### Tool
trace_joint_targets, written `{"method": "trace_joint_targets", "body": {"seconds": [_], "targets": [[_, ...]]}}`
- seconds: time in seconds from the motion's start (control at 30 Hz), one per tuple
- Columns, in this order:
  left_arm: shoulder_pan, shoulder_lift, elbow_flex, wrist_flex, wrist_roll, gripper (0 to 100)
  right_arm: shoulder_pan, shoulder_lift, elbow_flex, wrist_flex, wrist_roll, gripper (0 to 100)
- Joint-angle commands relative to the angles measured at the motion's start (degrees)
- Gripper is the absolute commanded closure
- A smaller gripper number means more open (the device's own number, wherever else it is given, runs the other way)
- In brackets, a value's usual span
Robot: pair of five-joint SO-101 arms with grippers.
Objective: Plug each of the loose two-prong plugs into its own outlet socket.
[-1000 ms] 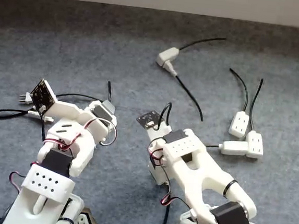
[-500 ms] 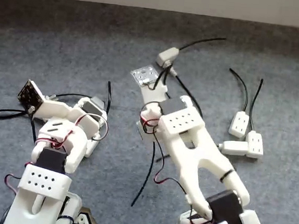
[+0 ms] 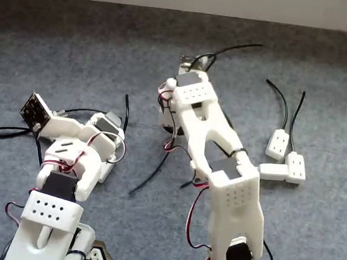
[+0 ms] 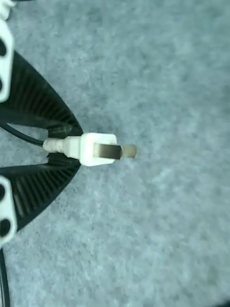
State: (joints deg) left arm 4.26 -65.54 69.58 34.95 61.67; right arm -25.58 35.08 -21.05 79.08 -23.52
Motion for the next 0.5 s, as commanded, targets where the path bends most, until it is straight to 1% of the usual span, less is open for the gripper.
{"method": "trace_joint_targets", "body": {"seconds": [0.0, 0.13, 0.27, 0.37, 0.47], "targets": [[-0.04, 0.22, -0.31, -0.18, -0.18, 99, 3.38, 0.13, -6.02, 0.22, -4.22, 96.7], [1.63, 0.31, -0.31, 0.00, -0.26, 99, 3.21, 1.27, -6.11, 0.57, -4.04, 94.5], [1.45, 0.31, -0.22, -0.09, -0.35, 99, 3.21, 1.80, -6.11, 0.66, -3.25, 84.1], [1.27, 0.31, -0.04, -0.09, -0.35, 99, 3.12, 1.45, -6.99, 1.63, 1.49, 82.1], [0.04, 0.22, 1.19, -0.18, -0.35, 99, 3.38, 0.84, -12.26, 4.70, 5.01, 82.1]]}}
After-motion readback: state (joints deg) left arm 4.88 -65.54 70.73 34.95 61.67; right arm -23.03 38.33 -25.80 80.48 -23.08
